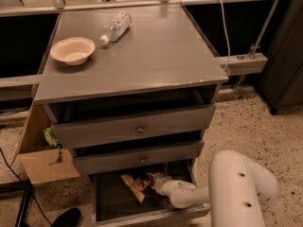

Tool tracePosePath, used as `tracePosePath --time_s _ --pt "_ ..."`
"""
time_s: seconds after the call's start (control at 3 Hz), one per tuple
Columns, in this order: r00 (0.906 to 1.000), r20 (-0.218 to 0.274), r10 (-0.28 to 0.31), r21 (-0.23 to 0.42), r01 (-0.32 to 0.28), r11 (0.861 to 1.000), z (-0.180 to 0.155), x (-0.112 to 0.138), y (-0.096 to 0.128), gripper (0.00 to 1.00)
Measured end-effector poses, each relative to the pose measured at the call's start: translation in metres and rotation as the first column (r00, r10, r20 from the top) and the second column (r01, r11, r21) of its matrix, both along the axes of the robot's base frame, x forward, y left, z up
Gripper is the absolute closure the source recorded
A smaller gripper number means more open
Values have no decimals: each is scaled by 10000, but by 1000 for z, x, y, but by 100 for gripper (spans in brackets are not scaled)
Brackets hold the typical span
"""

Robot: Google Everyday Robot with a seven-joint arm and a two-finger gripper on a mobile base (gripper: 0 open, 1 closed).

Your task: Place brown chip bag into bottom drawer

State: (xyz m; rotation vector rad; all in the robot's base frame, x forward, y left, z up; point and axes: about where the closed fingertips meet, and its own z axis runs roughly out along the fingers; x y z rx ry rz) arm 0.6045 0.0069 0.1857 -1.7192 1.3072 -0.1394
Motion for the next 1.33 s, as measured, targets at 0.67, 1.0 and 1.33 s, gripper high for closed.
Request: tracePosePath --time_s 0.67,1.0,1.33 --pt "9995 -306 67 236 -60 9997 -17 3 6 97" --pt "9995 -306 67 236 -60 9997 -17 3 6 73" --pt "9995 -306 67 236 -60 9997 -17 3 6 50"
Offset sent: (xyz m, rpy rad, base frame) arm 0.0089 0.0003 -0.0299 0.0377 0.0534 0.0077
